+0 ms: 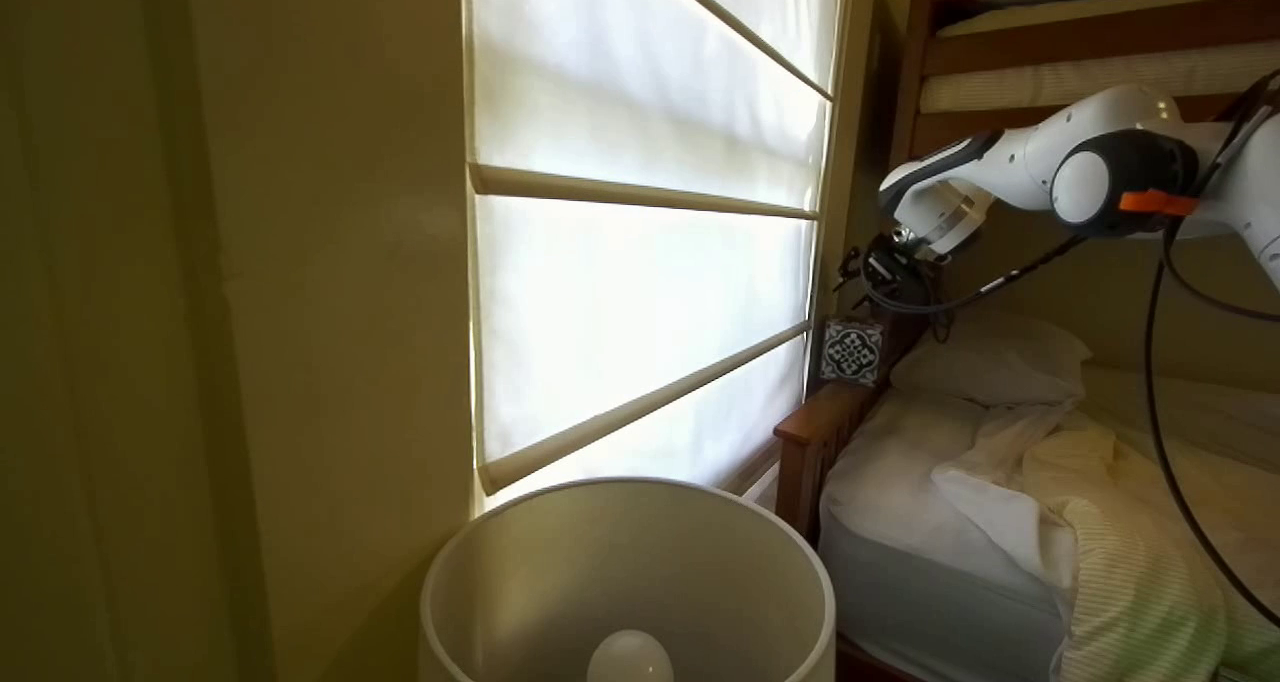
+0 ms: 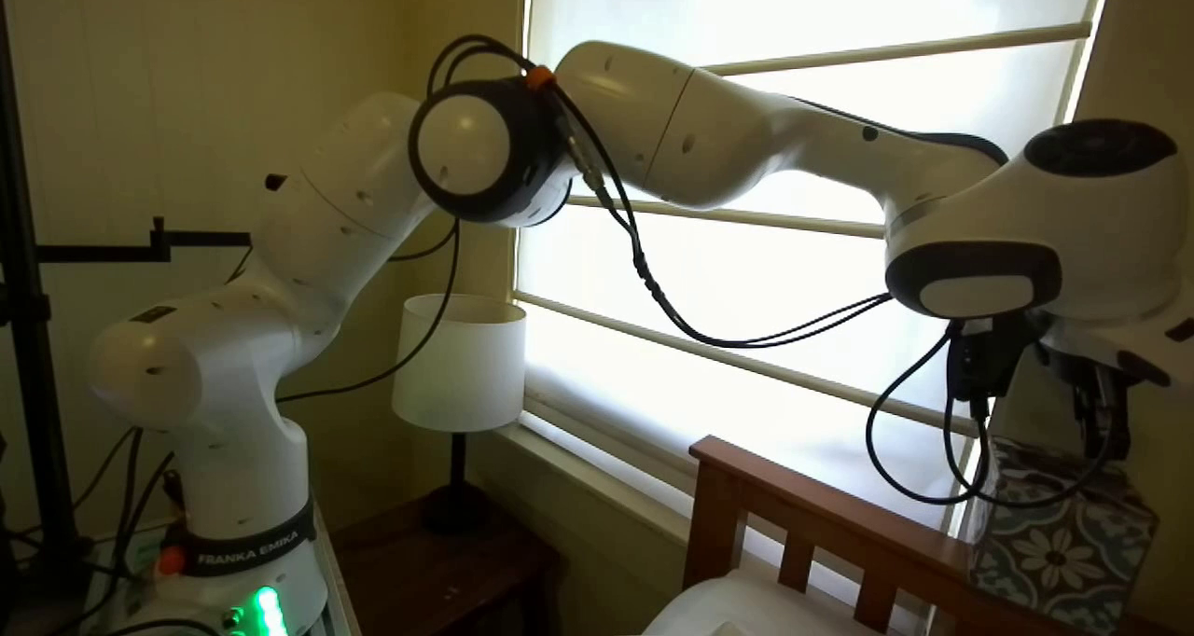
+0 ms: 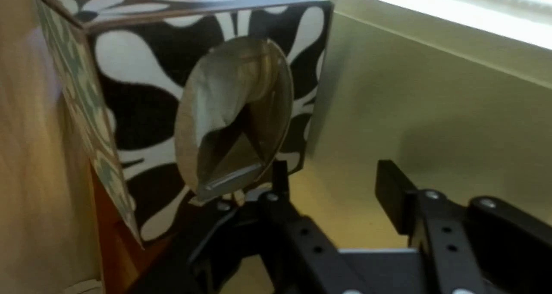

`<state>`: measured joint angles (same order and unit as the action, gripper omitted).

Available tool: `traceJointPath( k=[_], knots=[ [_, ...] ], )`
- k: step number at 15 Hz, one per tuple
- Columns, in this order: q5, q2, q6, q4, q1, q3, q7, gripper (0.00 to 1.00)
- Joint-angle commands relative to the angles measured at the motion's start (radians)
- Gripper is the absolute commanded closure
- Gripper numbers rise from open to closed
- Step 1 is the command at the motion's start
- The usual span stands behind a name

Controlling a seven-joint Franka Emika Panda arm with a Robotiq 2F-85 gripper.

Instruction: Put the tissue box on the headrest of the bottom bed.

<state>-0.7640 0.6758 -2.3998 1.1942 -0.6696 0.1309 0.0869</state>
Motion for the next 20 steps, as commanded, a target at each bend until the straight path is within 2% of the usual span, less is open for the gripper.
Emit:
traceJointPath(
  k=[1,2,3,7,10,12,15,18,19,20],
  knots=[
    [-0.019,0.015,-0.013,-0.036,-0.010,-0.011,-0.011,0.12],
    [-0.021,0.009,-0.019,-0.032,-0.010,-0.012,-0.013,0.05],
    [-0.020,0.002,-0.025,-0.027,-0.009,-0.011,-0.013,0.01],
    [0.086,-0.102,0.008,0.095,0.034,0.073,0.060,0.00],
    [0.212,-0.232,0.102,0.230,0.063,0.160,0.089,0.00],
    [0.313,-0.316,0.165,0.319,0.084,0.209,0.048,0.00],
    [0.439,-0.457,0.266,0.454,0.094,0.241,-0.059,0.00],
    [0.576,-0.587,0.319,0.572,0.103,0.257,-0.139,0.00],
    [0.600,-0.612,0.310,0.596,0.106,0.261,-0.142,0.00],
    [0.534,-0.503,0.320,0.472,0.089,0.259,-0.115,0.00]
  ],
)
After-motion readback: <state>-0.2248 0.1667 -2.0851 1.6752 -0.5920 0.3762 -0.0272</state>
